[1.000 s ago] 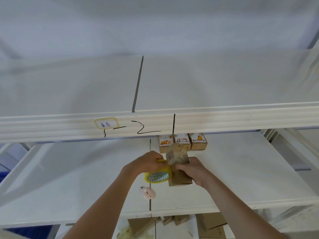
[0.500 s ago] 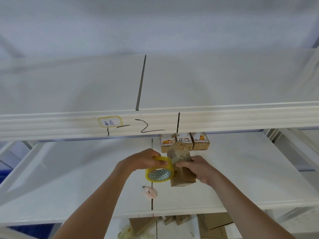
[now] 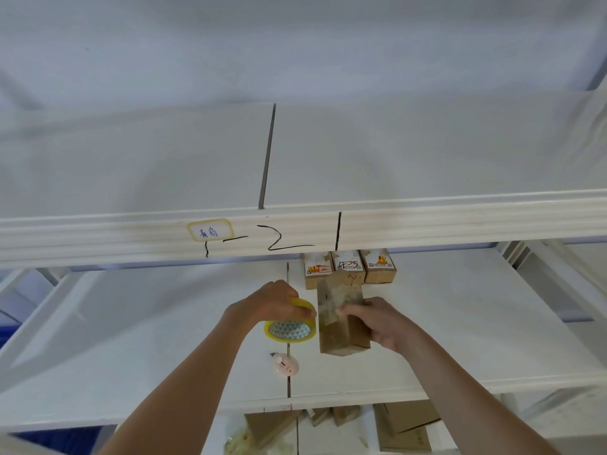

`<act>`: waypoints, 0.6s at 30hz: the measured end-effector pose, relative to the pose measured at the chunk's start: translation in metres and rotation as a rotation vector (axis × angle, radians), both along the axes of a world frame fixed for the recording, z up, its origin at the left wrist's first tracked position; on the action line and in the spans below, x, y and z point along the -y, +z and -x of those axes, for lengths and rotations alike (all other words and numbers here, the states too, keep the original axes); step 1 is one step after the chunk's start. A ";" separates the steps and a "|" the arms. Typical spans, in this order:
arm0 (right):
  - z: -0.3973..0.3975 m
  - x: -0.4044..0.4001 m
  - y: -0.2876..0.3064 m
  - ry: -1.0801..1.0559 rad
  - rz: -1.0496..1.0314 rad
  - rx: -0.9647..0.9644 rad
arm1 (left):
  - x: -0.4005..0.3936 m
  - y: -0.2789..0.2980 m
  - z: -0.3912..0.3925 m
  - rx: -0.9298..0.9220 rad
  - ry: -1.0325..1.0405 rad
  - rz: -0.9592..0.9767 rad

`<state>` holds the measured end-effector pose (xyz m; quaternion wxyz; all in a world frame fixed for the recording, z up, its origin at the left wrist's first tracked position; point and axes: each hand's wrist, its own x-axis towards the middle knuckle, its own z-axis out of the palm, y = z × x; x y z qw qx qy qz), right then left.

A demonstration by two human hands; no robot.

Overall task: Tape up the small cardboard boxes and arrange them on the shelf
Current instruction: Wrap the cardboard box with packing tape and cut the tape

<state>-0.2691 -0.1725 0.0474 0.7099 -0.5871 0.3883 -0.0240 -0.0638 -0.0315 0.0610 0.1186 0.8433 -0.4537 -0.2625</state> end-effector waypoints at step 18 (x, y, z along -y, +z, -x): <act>0.016 0.004 -0.001 -0.041 -0.047 0.038 | 0.003 -0.011 0.001 -0.026 0.002 0.010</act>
